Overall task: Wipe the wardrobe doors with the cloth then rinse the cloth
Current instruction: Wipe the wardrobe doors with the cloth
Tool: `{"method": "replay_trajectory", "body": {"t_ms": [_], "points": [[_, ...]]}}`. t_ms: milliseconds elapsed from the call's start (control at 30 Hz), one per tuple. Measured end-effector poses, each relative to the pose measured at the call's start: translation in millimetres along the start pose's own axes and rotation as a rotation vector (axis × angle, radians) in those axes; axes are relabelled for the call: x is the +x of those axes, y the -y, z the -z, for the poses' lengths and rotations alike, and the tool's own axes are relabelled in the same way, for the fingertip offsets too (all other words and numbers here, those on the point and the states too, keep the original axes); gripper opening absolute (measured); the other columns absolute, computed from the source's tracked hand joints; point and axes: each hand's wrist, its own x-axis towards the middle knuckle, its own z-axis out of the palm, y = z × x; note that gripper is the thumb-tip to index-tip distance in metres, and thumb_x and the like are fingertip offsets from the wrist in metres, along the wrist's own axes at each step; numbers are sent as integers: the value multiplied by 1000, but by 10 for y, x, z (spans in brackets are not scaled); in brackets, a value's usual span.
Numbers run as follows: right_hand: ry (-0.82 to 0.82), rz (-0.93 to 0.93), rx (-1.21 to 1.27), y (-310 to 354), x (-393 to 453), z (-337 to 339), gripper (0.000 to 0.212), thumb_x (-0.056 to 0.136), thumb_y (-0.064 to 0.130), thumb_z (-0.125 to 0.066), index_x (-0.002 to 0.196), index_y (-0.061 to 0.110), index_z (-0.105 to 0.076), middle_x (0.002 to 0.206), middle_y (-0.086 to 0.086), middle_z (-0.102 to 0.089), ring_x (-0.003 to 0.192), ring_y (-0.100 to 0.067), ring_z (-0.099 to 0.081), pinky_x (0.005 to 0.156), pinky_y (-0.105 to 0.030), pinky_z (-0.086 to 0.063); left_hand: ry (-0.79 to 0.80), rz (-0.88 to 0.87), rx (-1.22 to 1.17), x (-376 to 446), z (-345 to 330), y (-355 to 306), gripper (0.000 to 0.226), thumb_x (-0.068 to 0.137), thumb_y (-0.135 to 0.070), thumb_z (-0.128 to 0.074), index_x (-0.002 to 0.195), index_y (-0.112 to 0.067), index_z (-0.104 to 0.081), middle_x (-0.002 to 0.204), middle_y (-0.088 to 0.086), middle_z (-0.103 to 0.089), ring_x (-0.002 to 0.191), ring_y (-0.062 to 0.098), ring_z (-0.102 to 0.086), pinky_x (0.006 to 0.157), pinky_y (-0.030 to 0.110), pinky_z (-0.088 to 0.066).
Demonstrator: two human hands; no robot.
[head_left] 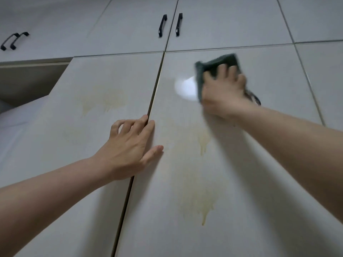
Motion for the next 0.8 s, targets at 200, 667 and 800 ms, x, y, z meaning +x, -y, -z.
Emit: {"method": "replay_trajectory", "body": {"t_ms": [200, 667, 800], "points": [[-12, 404, 89, 603, -342, -67, 45, 97, 48, -29, 140, 40, -37, 134, -6, -37, 124, -30, -29, 100, -43, -20, 9, -143, 40, 43, -2, 206, 68, 94, -61, -21, 140, -15, -39, 141, 6, -41, 125, 30, -40, 107, 45, -26], [-86, 126, -43, 1011, -623, -149, 42, 92, 38, -34, 129, 23, -49, 117, -16, -42, 105, -36, -40, 85, -47, -37, -81, -319, -51, 26, -42, 554, 55, 94, -51, -30, 126, -14, -55, 133, 5, -53, 119, 31, -49, 101, 47, -36], [16, 207, -10, 953, -324, -103, 49, 92, 47, -32, 138, 33, -41, 125, -17, -40, 111, -39, -38, 100, -48, -34, -81, -340, -59, -38, -33, 738, 55, 95, -51, -27, 123, -15, -57, 130, 2, -55, 122, 29, -47, 104, 46, -35]]}}
